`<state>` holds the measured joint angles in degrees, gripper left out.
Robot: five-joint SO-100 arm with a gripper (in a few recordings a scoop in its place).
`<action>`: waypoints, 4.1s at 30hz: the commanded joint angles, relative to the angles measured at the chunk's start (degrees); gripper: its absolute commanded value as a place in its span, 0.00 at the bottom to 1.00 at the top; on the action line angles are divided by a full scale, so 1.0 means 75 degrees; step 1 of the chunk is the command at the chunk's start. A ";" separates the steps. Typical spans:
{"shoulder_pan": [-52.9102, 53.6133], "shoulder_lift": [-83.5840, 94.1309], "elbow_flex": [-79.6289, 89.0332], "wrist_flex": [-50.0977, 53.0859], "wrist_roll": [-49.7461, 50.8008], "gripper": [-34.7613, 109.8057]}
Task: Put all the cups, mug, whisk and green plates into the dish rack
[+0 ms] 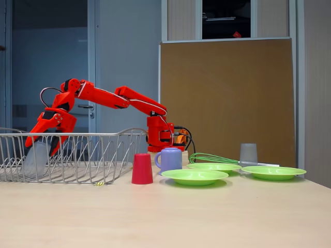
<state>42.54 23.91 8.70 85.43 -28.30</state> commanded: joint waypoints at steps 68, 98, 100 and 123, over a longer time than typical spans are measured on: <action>-0.5684 0.9281 1.0770 -0.2086 0.3328 0.39; -0.5742 0.7055 1.1766 -0.4078 0.3621 0.56; -0.5648 0.6832 1.1578 -0.4055 0.3586 0.55; -0.5684 0.5836 1.0500 -0.3551 0.4172 0.41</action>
<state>0.62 66.53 89.21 56.95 1.49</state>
